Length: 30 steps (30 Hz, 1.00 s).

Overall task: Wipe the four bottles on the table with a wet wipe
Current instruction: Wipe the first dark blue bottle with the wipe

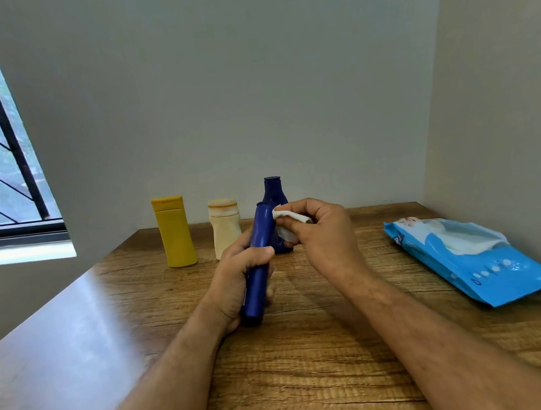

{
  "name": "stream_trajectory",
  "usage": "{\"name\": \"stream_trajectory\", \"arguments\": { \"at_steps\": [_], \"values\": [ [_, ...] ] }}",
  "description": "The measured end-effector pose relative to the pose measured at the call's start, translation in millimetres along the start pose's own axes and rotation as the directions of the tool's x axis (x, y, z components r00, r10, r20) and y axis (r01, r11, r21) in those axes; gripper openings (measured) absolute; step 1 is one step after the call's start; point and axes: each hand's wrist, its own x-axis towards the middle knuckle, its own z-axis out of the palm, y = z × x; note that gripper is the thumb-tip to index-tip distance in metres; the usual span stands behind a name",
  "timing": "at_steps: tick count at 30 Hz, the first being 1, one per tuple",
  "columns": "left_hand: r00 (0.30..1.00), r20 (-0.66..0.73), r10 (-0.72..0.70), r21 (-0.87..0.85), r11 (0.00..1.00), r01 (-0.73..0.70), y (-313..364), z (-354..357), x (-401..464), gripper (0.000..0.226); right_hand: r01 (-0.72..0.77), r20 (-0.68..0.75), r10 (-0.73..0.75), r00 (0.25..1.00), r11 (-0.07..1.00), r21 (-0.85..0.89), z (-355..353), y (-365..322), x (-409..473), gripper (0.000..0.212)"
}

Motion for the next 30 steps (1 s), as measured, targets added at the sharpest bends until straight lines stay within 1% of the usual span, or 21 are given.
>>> {"name": "stream_trajectory", "arguments": {
  "at_steps": [3, 4, 7, 9, 11, 13, 16, 18, 20, 22, 24, 26, 28, 30],
  "values": [
    [0.998, -0.045, 0.044, 0.018, 0.999, -0.044, -0.9, 1.5, 2.5, 0.055, 0.021, 0.015, -0.020, 1.000, 0.999, -0.042, -0.8, 0.2, -0.6, 0.011],
    [0.996, -0.058, 0.061, -0.007, 0.998, -0.061, -2.1, 1.6, 4.3, 0.056, 0.041, 0.034, -0.039, 0.999, 0.997, -0.063, -1.2, -0.4, -1.8, 0.011],
    [0.994, -0.077, 0.072, -0.165, 0.983, -0.084, -2.6, 1.7, 8.5, 0.059, 0.088, 0.156, -0.071, 0.985, 0.990, -0.107, 0.2, -1.4, -6.0, 0.011],
    [0.995, -0.070, 0.072, -0.198, 0.977, -0.084, -0.6, 3.0, 8.1, 0.053, 0.118, 0.182, -0.095, 0.979, 0.985, -0.124, 0.5, -2.6, -8.1, 0.011],
    [0.996, -0.073, 0.048, -0.177, 0.982, -0.061, 1.0, 3.8, 6.1, 0.041, 0.128, 0.169, -0.107, 0.980, 0.985, -0.118, -0.2, -3.5, -8.5, 0.012],
    [0.997, -0.071, 0.016, -0.195, 0.980, -0.030, 1.4, 3.5, 3.7, 0.040, 0.125, 0.116, -0.111, 0.987, 0.985, -0.121, -0.9, -4.8, -8.6, 0.011],
    [0.997, -0.076, -0.004, -0.203, 0.979, -0.012, 2.9, 2.5, 1.2, 0.041, 0.143, 0.007, -0.144, 0.990, 0.975, -0.172, -3.1, -3.5, -5.4, 0.010],
    [0.994, -0.109, -0.009, -0.198, 0.980, -0.013, 2.8, 2.0, 0.8, 0.036, 0.135, 0.005, -0.136, 0.991, 0.976, -0.172, -4.3, -2.3, -4.5, 0.010],
    [0.985, -0.169, -0.014, -0.202, 0.979, -0.021, 3.0, 1.5, 2.2, 0.030, 0.149, 0.061, -0.140, 0.988, 0.967, -0.205, -3.9, -0.6, -5.6, 0.007],
    [0.970, -0.240, -0.019, -0.236, 0.971, -0.039, 4.9, 0.2, 3.7, 0.030, 0.220, 0.165, -0.180, 0.970, 0.938, -0.269, -2.3, 2.3, -7.2, 0.004],
    [0.960, -0.281, -0.014, -0.280, 0.958, -0.068, 8.8, -1.2, 3.2, 0.034, 0.322, 0.302, -0.227, 0.926, 0.892, -0.317, -0.8, 4.5, -9.1, 0.005],
    [0.956, -0.293, -0.010, -0.304, 0.949, -0.083, 10.6, -3.9, 3.7, 0.042, 0.384, 0.400, -0.244, 0.883, 0.866, -0.320, 0.4, 4.4, -10.1, 0.007],
    [0.950, -0.312, -0.013, -0.304, 0.949, -0.087, 11.7, -4.0, 3.7, 0.044, 0.410, 0.439, -0.254, 0.862, 0.858, -0.309, -0.1, 3.5, -10.4, 0.007],
    [0.950, -0.313, 0.001, -0.287, 0.953, -0.095, 10.1, -3.9, 4.2, 0.042, 0.392, 0.418, -0.254, 0.872, 0.875, -0.286, 0.3, 1.1, -11.6, 0.010]
  ]
}}
